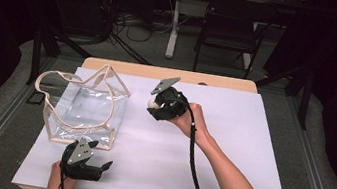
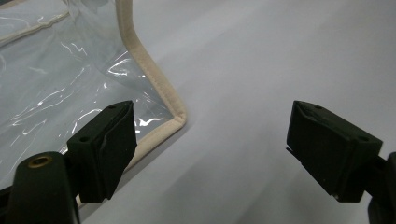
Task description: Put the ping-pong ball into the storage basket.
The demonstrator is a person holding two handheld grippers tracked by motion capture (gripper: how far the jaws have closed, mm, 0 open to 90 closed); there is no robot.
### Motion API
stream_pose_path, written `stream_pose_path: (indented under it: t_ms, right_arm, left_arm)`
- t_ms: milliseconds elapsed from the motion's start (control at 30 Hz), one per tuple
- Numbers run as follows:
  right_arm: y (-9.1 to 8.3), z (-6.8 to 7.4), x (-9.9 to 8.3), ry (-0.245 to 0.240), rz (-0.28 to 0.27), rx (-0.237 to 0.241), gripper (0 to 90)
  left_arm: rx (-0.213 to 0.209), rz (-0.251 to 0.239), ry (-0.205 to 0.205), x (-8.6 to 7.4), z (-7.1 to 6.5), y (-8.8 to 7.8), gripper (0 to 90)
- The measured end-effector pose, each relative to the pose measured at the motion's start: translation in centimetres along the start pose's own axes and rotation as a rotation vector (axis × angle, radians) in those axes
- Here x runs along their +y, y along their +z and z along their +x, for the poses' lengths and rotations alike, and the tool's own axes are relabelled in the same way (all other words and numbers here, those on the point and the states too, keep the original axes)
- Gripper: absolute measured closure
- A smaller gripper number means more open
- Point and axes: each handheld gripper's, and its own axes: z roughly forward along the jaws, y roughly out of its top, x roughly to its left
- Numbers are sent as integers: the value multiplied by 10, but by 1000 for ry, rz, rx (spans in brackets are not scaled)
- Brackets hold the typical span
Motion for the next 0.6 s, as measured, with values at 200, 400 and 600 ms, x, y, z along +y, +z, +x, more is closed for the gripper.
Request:
stream_pose_path:
  t_ms: [200, 400, 600]
  right_arm:
    - [-1, -1, 4, -6, -2, -3, 509]
    - [-2, -2, 9, -9, -5, -8, 509]
    - [-1, -3, 12, -16, -4, -7, 509]
  left_arm:
    - [0, 1, -2, 0, 0, 0, 164]
    - [1, 1, 0, 0, 0, 0, 164]
    - [0, 1, -2, 0, 0, 0, 164]
